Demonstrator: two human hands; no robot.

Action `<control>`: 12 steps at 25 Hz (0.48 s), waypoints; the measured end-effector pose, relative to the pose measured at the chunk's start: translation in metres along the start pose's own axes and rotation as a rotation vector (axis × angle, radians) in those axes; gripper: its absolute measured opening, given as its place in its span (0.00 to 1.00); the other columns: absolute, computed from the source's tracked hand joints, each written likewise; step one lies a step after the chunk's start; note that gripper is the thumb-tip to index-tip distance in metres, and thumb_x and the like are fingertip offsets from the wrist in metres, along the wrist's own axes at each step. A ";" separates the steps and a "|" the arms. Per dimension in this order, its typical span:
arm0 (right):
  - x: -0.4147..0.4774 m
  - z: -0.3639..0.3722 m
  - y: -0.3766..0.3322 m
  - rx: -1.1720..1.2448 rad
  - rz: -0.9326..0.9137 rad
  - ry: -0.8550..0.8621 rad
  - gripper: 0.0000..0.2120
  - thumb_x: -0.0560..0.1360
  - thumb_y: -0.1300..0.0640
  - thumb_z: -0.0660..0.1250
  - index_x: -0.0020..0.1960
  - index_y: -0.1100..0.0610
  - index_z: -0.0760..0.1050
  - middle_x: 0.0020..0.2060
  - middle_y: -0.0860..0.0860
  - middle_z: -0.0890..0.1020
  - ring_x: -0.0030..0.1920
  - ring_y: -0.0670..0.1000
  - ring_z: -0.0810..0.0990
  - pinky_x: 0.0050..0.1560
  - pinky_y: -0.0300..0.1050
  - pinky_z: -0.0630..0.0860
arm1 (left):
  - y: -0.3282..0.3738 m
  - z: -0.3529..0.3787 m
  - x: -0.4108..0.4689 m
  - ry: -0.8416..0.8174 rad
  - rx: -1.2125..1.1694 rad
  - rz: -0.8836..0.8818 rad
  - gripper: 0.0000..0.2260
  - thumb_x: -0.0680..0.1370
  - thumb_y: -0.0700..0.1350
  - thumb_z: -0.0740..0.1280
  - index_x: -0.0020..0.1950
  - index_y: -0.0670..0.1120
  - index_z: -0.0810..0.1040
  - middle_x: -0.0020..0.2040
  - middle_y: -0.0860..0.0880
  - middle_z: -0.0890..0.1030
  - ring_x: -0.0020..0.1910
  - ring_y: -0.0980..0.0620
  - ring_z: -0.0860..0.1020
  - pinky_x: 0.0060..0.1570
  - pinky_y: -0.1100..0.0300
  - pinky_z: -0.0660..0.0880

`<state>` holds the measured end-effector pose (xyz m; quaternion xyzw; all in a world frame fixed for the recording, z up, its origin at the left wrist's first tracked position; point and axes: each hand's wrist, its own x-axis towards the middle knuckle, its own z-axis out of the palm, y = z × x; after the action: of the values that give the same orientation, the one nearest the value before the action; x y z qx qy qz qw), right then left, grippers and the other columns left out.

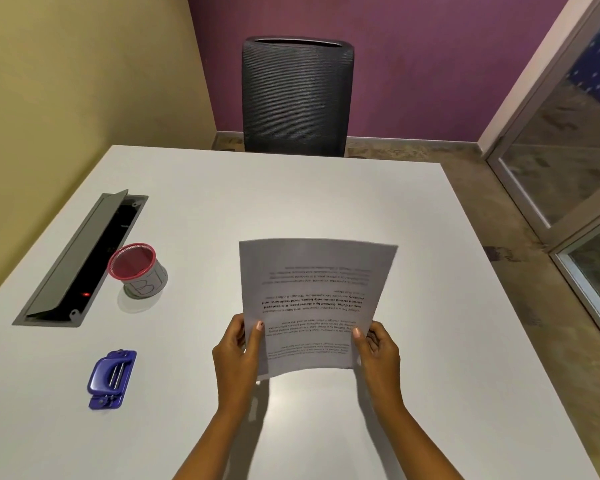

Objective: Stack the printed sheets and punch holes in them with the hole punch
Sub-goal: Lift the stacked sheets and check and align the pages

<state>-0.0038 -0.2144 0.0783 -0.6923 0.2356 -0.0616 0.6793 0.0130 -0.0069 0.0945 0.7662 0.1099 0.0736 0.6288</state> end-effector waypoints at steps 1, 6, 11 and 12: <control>-0.002 -0.001 0.000 -0.001 0.006 0.009 0.05 0.78 0.58 0.66 0.52 0.51 0.77 0.50 0.47 0.84 0.51 0.45 0.83 0.44 0.32 0.79 | 0.002 -0.002 0.002 0.011 -0.013 0.003 0.06 0.79 0.45 0.66 0.44 0.56 0.76 0.43 0.56 0.82 0.41 0.55 0.79 0.39 0.57 0.77; -0.004 0.003 0.014 -0.127 0.270 0.118 0.20 0.75 0.56 0.70 0.65 0.54 0.71 0.57 0.49 0.76 0.61 0.51 0.76 0.59 0.44 0.72 | 0.014 -0.005 0.014 0.036 -0.045 0.020 0.05 0.78 0.48 0.66 0.45 0.58 0.76 0.44 0.59 0.83 0.41 0.59 0.79 0.40 0.55 0.78; -0.011 0.035 0.035 0.465 0.602 -0.234 0.22 0.71 0.55 0.72 0.62 0.59 0.72 0.58 0.54 0.79 0.57 0.50 0.78 0.64 0.49 0.74 | 0.014 0.006 0.010 0.020 -0.137 -0.027 0.08 0.79 0.46 0.66 0.46 0.61 0.77 0.47 0.61 0.84 0.46 0.62 0.82 0.41 0.63 0.80; -0.010 0.039 0.037 0.581 0.618 -0.254 0.21 0.72 0.57 0.71 0.63 0.59 0.72 0.59 0.56 0.81 0.58 0.52 0.80 0.63 0.51 0.75 | 0.013 0.008 0.008 0.028 -0.144 -0.038 0.08 0.79 0.46 0.66 0.46 0.61 0.77 0.48 0.62 0.84 0.47 0.62 0.82 0.40 0.64 0.81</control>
<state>-0.0060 -0.1733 0.0423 -0.3718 0.3191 0.1664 0.8557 0.0233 -0.0145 0.1055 0.7156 0.1276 0.0799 0.6821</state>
